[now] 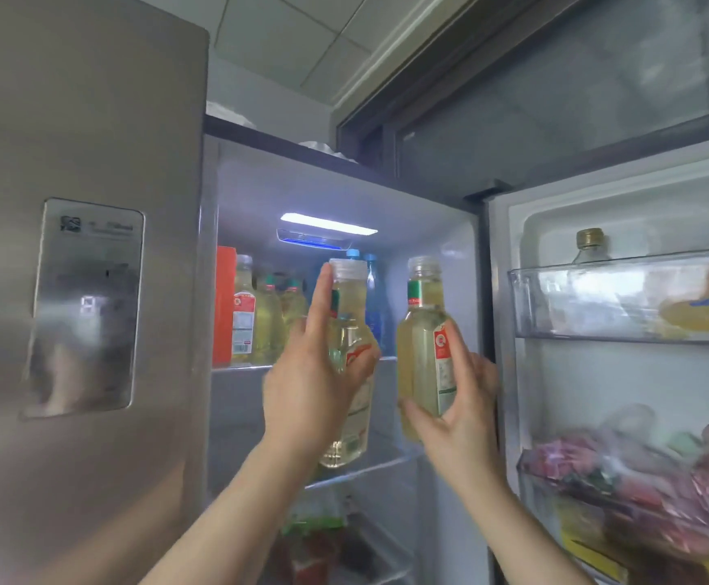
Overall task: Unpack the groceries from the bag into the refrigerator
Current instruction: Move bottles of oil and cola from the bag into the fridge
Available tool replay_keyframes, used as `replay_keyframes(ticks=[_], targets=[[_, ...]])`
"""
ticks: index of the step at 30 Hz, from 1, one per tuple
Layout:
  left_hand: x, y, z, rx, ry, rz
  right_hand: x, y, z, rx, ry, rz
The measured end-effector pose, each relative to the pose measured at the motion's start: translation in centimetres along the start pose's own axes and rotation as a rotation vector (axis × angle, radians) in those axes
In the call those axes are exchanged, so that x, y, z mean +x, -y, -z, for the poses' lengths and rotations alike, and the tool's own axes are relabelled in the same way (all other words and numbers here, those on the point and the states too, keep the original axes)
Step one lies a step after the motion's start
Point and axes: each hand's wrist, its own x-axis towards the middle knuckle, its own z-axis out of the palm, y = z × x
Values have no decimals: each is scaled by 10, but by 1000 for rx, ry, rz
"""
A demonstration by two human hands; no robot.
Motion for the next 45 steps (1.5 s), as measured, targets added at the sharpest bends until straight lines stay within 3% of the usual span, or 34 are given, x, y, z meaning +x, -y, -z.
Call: replay_keyframes(ticks=[4,8,21,31,36,45], targets=[[48,17,-33,5,-75,48,55,-28,-38,84,42,57],[81,46,-54,212,-112,100,89,-47,-84,196,51,33],[142,121,-92,405,-228,29,133,-89,-192,362,43,26],[174,174,-116,472,-175,164,137,-112,-255,255,195,-79],[176,180,-119,498,-170,182,137,-112,-253,157,321,-168],[145,174,-113,533,-13,252,129,-104,-232,-55,327,-183]])
